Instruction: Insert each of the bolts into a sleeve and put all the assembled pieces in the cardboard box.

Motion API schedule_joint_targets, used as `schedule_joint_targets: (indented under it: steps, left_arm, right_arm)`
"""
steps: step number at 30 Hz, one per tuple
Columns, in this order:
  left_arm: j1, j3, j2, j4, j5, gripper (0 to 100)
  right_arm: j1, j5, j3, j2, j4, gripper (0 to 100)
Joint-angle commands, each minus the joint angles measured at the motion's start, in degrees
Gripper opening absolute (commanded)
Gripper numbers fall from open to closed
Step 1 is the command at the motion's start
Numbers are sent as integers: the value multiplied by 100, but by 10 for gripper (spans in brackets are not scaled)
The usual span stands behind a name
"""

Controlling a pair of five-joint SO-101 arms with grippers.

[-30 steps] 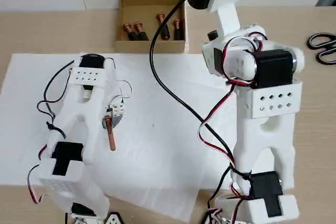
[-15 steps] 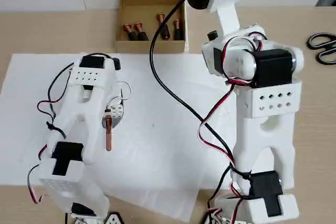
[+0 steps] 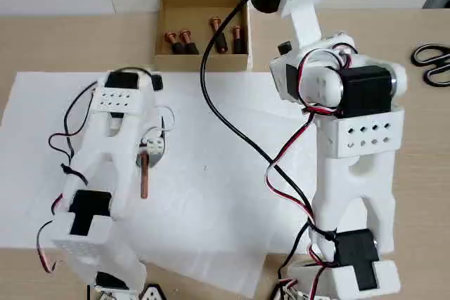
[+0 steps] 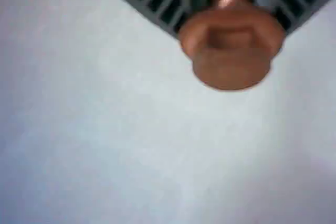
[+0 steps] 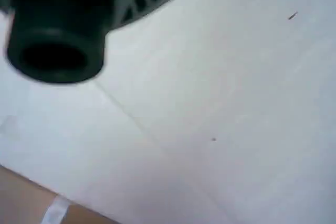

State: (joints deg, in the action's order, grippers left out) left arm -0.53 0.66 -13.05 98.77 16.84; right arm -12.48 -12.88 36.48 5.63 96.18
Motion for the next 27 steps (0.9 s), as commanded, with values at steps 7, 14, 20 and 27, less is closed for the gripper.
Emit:
schedule_joint_targets:
  steps: [7, 14, 20, 27]
  left_arm:
    - [-114, -374, 2286, 167, -26, 5]
    - [-334, -374, 3727, 141, -35, 5]
    - [-299, -356, 4220, -9, -18, 5]
    - [-299, -356, 4220, -9, -9, 5]
  right_arm:
    - [-356, 79, 18, 84, 22, 4]
    - [-699, 686, -149, 127, 13, 6]
    - [-804, 695, -1125, 1174, -180, 8]
    - [-822, 554, -3692, 3222, -1332, 6]
